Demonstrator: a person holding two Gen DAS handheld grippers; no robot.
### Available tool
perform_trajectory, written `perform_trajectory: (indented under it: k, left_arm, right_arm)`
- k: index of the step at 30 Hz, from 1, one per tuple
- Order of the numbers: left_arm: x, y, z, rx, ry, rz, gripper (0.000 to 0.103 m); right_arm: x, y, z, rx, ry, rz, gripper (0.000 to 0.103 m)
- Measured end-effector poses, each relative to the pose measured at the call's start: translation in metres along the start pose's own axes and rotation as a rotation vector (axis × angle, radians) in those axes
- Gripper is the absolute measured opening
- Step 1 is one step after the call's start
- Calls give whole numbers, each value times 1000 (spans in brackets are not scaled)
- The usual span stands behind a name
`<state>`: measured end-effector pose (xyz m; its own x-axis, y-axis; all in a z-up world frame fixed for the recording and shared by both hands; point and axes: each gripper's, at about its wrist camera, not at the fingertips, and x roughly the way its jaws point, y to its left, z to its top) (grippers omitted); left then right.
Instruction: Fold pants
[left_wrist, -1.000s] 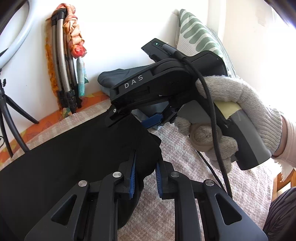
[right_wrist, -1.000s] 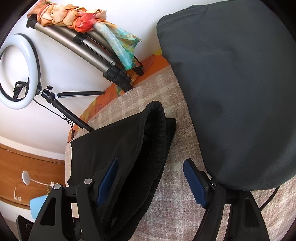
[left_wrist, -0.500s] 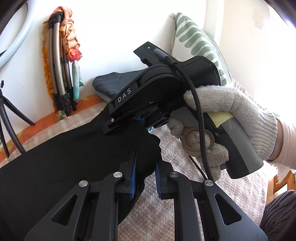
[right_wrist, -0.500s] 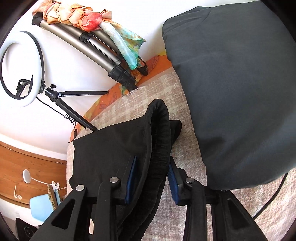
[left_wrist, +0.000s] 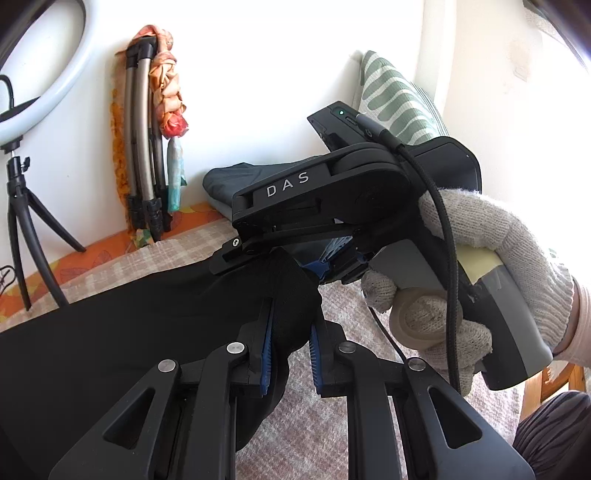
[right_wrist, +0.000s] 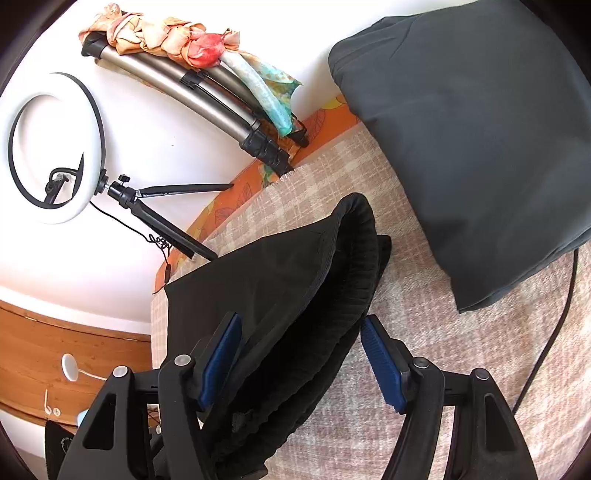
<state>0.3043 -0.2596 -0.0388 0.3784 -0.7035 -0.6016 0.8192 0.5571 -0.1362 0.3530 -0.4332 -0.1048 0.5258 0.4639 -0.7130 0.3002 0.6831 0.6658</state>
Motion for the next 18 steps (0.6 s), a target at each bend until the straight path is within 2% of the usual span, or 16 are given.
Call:
perform_trajectory:
  k: [2,4,6,7,9,12,18]
  left_arm:
    - [0,0,-2,5,8,-6,15]
    - [2,-4,-4,19,22,-7,15]
    - [4,-7,-7,30,30,-10,15]
    - [4,-8,-8,31,32,-16,15]
    - [2,-10,-10,32,26,-21,15]
    - [-4,-9,-10,11,8,-36,15]
    - [-34,-1,-4,-15,-57,-25,15]
  right_arm:
    - [10,-3,0,31,6,18,71]
    - [21,-9,1,54,17,40,66]
    - [25,-15,3,77,-4,31,36]
    - [22,-17,4,78,-25,25,33]
    - [15,-15,5,52,-72,26,16]
    - [0,6,5,-42,-130,-10,9]
    - [-18,62,5,-190,-189,-29,8]
